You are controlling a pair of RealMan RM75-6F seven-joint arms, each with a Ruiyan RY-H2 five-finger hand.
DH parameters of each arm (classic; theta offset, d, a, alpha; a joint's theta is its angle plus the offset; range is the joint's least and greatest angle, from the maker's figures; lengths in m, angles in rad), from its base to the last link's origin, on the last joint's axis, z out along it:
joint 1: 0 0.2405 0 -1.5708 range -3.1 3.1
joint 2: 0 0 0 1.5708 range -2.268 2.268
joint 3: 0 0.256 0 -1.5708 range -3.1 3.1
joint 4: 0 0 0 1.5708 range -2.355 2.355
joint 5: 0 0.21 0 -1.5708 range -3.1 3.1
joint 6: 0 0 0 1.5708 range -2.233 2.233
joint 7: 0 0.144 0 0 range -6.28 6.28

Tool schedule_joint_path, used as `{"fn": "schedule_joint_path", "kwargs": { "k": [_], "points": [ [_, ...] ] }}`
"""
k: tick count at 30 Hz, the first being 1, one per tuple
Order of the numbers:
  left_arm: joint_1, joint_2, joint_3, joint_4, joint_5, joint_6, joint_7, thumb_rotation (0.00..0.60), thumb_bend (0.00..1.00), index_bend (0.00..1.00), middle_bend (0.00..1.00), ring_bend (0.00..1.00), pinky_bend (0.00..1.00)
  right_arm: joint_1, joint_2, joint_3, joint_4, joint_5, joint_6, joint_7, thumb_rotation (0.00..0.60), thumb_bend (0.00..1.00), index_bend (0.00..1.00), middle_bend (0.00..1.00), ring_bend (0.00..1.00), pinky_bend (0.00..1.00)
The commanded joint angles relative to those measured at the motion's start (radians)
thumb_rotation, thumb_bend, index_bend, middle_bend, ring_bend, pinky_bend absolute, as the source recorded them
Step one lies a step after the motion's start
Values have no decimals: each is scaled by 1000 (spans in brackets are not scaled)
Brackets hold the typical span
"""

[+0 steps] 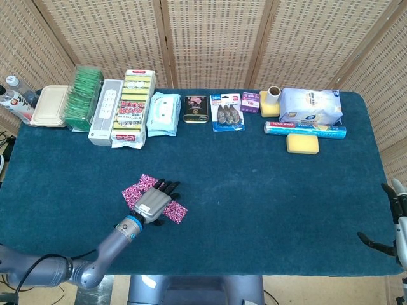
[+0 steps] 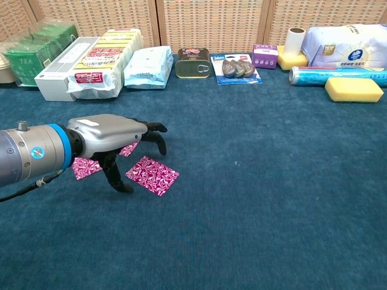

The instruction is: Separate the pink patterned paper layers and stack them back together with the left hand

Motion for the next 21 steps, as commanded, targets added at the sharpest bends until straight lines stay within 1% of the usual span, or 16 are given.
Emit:
{"fn": "schedule_joint_path", "kwargs": {
  "k": [1,9,21],
  "points": [
    [-10,-2,-3,-8,-31,-3,22,600,190,230,0,39,26,0,1,0,0,1,0,2,600,0,0,0,0,0],
    [-33,-3,-15,-28,-93,1,66,600,217,260,0,39,26,0,0,1,1,3,0,2,600,0,0,0,0,0],
    [-46,-16,-14,-24,-129,12,89,600,232,274,0,39,26,1,-4,1,0,-1,2,-8,600,0,0,0,0,0]
  ]
}}
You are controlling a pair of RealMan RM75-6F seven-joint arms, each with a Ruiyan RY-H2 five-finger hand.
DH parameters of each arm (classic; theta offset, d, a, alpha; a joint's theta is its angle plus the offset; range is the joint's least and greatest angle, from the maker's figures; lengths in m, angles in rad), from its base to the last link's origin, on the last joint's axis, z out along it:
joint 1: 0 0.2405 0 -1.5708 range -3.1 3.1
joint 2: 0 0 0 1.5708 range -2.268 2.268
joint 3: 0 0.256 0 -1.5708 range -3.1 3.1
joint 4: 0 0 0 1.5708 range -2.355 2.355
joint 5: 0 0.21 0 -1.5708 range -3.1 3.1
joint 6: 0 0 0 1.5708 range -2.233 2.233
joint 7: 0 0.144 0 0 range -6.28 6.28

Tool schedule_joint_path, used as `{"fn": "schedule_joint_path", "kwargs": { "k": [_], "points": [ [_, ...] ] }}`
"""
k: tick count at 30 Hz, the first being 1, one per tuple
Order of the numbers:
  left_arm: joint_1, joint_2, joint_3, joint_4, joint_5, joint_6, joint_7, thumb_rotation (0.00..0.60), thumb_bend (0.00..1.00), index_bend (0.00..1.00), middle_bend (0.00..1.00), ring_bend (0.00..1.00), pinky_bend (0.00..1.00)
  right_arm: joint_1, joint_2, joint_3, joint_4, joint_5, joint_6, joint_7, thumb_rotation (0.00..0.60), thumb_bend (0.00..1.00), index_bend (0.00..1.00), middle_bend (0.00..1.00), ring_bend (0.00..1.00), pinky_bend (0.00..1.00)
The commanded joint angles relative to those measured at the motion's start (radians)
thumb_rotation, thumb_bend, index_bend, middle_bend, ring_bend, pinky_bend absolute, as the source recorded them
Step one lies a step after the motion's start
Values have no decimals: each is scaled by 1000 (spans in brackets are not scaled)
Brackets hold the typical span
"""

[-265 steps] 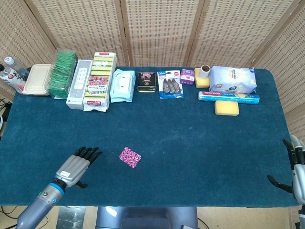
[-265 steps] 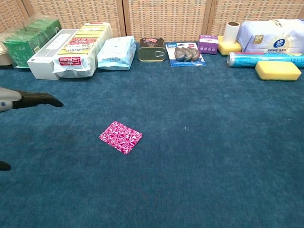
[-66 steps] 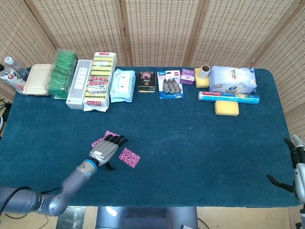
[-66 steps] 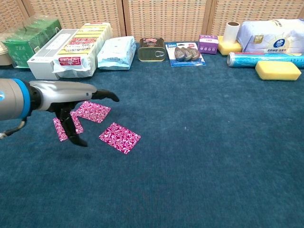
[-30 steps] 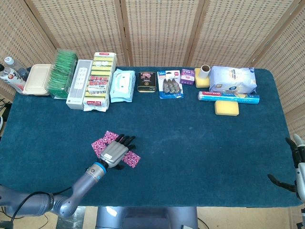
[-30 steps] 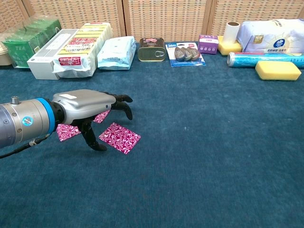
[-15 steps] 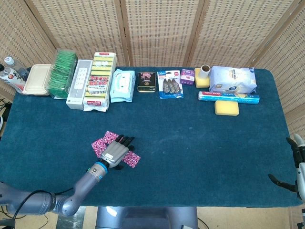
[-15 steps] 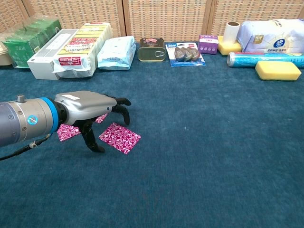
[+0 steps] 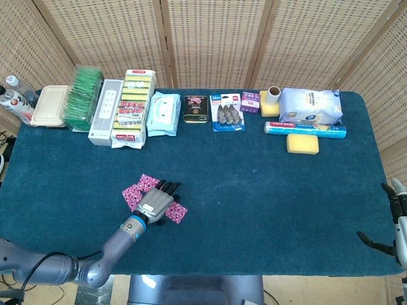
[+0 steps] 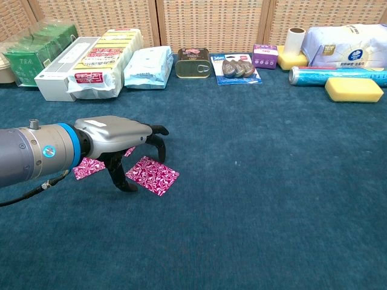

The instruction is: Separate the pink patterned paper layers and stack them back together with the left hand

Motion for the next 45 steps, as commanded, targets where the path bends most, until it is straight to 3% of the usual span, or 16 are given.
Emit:
{"fn": "schedule_joint_path", "kwargs": {
  "k": [1,28,37,45],
  "points": [
    [-2,-2,1,1,-2,2,3,600,232,275,0,39,26,0,0,0,0,2,0,0,600,0,0,0,0,0],
    [-1,-43,11,34,15,43,41,600,235,282,0,39,26,-2,2,3,-1,5,4,9,600,3,0,0,0,0],
    [5,-62,11,52,15,63,57,600,234,383,0,39,26,-3,1,4,-3,4,7,6,600,6,0,0,0,0],
    [16,-68,4,56,30,78,56,600,235,399,0,39,26,-3,-1,5,0,3,9,9,600,8,0,0,0,0]
  ]
}}
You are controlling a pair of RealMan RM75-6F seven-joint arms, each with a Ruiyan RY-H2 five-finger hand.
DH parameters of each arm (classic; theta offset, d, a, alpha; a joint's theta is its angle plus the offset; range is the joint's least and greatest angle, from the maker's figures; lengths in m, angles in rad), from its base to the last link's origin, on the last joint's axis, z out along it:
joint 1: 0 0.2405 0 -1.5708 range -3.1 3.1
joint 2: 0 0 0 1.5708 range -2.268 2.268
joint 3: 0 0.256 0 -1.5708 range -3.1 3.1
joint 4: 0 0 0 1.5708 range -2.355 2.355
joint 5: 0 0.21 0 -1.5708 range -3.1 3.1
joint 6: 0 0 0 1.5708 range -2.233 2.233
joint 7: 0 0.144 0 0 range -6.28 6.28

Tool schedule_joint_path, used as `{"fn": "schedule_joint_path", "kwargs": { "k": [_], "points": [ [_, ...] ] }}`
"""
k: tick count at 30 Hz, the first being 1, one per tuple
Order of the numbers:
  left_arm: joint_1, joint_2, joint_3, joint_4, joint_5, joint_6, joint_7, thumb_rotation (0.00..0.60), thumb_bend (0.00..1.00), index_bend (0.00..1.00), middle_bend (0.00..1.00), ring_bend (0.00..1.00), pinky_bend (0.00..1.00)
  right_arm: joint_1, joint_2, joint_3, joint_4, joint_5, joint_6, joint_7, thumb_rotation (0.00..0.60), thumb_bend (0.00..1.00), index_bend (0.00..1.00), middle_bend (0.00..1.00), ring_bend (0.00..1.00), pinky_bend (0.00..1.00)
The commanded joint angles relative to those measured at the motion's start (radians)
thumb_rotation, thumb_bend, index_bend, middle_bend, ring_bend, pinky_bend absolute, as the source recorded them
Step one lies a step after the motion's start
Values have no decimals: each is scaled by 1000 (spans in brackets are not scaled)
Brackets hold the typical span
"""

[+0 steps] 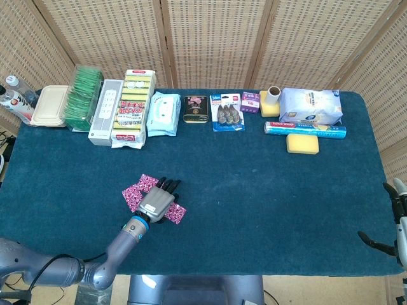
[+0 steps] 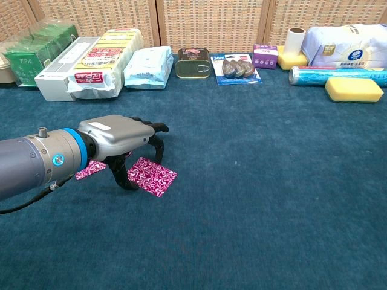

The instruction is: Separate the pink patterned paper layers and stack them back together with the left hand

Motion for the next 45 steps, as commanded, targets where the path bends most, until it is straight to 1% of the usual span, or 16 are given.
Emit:
{"fn": "schedule_joint_path", "kwargs": {
  "k": [1,8,15,20,25,28,32,36,45],
  "points": [
    [4,2,-2,-2,7,6,-2,600,235,399,0,40,26,1,-2,1,2,2,-1,0,600,8,0,0,0,0],
    [11,22,-15,-26,12,11,-10,600,234,399,0,39,26,1,1,0,0,0,-2,-1,600,8,0,0,0,0],
    [20,87,-33,-77,21,28,-22,600,234,399,0,39,26,2,2,-1,-1,1,-6,-1,600,9,0,0,0,0],
    [36,131,-45,-82,6,24,-58,600,235,400,0,39,26,2,1,-3,-1,1,-9,-3,600,8,0,0,0,0],
    [54,173,-60,-48,-16,4,-115,600,234,399,0,39,26,4,0,-3,-4,3,-13,-8,600,8,0,0,0,0],
    [63,182,-63,-28,-26,-3,-134,600,234,399,0,39,26,5,-1,-3,-5,3,-14,-8,600,7,0,0,0,0],
    [68,191,-73,16,-52,-44,-171,600,234,399,0,39,26,4,0,-3,-6,2,-12,-7,600,8,0,0,0,0],
    [56,188,-76,56,-64,-87,-181,600,234,399,0,39,26,6,0,-3,-6,6,-16,-8,600,8,0,0,0,0],
    [39,147,-73,114,-50,-88,-158,600,234,399,0,39,26,7,0,-3,-8,7,-18,-9,600,8,0,0,0,0]
  ]
}}
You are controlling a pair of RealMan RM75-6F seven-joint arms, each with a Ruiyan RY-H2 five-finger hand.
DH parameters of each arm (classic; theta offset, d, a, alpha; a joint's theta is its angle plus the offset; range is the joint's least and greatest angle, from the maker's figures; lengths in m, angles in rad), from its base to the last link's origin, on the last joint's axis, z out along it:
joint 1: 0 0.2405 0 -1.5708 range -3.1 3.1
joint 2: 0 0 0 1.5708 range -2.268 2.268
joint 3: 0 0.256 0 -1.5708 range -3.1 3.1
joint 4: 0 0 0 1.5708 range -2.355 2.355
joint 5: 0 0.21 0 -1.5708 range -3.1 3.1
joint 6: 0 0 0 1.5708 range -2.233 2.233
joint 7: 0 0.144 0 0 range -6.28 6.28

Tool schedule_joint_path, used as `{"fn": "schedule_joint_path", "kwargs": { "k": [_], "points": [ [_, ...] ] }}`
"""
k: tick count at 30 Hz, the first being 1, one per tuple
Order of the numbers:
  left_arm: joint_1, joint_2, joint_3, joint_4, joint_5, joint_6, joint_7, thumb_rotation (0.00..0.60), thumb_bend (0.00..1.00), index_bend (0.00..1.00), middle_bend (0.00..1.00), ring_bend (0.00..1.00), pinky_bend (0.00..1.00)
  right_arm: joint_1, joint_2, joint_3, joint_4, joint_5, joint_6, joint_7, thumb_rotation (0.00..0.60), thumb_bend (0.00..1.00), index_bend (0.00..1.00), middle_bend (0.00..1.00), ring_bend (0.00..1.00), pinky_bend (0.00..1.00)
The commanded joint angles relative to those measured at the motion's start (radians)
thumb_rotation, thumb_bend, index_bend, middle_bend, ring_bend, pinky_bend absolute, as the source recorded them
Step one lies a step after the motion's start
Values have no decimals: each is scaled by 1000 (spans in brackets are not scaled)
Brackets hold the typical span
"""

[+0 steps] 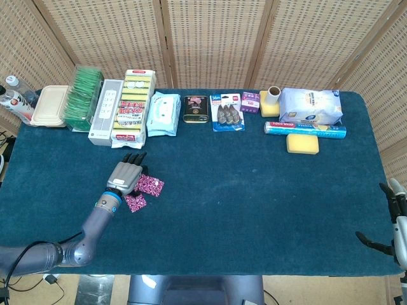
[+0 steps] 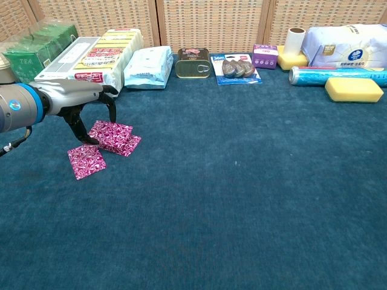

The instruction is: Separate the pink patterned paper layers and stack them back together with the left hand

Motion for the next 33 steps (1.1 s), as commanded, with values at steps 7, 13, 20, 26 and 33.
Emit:
{"fn": "schedule_joint_path", "kwargs": {
  "k": [7,13,20,26,33],
  "points": [
    [-8,-34,11,30,7,1,23,600,234,399,0,39,26,-1,2,-1,2,-1,2,6,600,7,0,0,0,0],
    [-11,-51,10,44,3,8,37,600,234,399,0,39,26,-2,3,-1,2,-1,2,8,600,7,0,0,0,0],
    [-13,-60,9,58,-6,9,51,600,234,399,0,39,26,-1,2,0,4,-1,2,9,600,8,0,0,0,0],
    [-16,-66,6,66,-26,12,68,600,234,399,0,39,26,-1,2,-1,3,-2,1,8,600,8,0,0,0,0],
    [-19,-75,-9,79,-21,-10,43,600,234,392,0,39,25,-2,1,2,1,6,4,3,600,8,0,0,0,0]
  ]
}}
